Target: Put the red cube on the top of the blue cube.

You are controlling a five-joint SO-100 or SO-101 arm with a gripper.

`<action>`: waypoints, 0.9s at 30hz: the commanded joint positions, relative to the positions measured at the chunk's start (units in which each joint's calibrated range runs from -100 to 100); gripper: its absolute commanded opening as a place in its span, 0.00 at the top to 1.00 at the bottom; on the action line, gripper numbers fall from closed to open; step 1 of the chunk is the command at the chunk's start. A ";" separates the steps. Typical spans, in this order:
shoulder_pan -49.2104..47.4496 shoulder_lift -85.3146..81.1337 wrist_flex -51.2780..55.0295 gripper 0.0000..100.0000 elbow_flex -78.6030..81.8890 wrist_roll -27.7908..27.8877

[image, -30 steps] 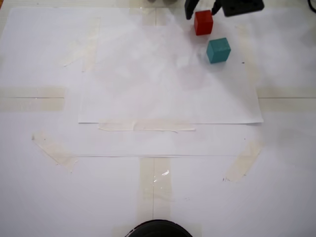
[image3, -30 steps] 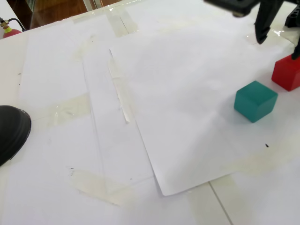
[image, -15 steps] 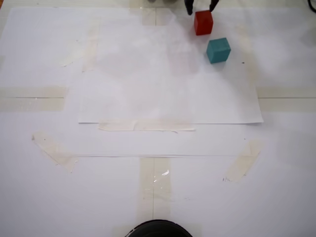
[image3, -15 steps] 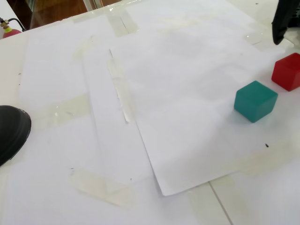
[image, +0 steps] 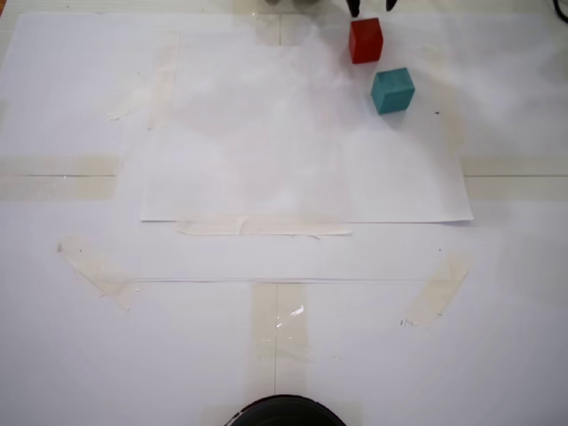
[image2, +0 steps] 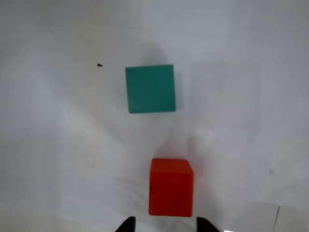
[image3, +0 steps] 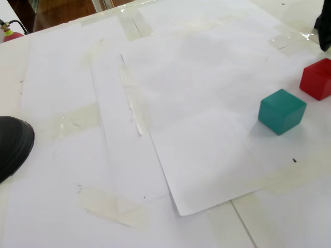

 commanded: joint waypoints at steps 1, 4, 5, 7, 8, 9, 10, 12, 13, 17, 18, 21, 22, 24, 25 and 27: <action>-1.48 -2.57 -0.96 0.75 -0.93 -2.44; -1.40 -2.40 -1.94 0.74 -0.30 -2.59; -1.40 -2.06 -2.84 0.73 0.25 -2.64; -1.40 -0.77 -6.67 0.72 2.43 -2.54; -1.40 -0.34 -8.55 0.72 3.43 -2.49; -1.40 0.09 -10.58 0.71 4.52 -2.34; -1.40 0.60 -12.30 0.70 5.52 -2.25; -1.55 1.46 -13.44 0.70 6.15 -2.25; -1.48 1.98 -13.11 0.70 6.06 -2.25; -1.17 2.84 -12.70 0.70 6.24 -1.81; -1.02 3.09 -12.70 0.70 6.33 -1.56; -0.95 3.44 -12.79 0.70 7.15 -1.12; -0.87 3.52 -12.87 0.70 7.51 -0.93; -0.64 3.95 -13.76 0.70 8.42 -0.29; -0.42 4.30 -14.25 0.70 8.69 0.00; -0.19 5.15 -14.91 0.70 8.69 0.29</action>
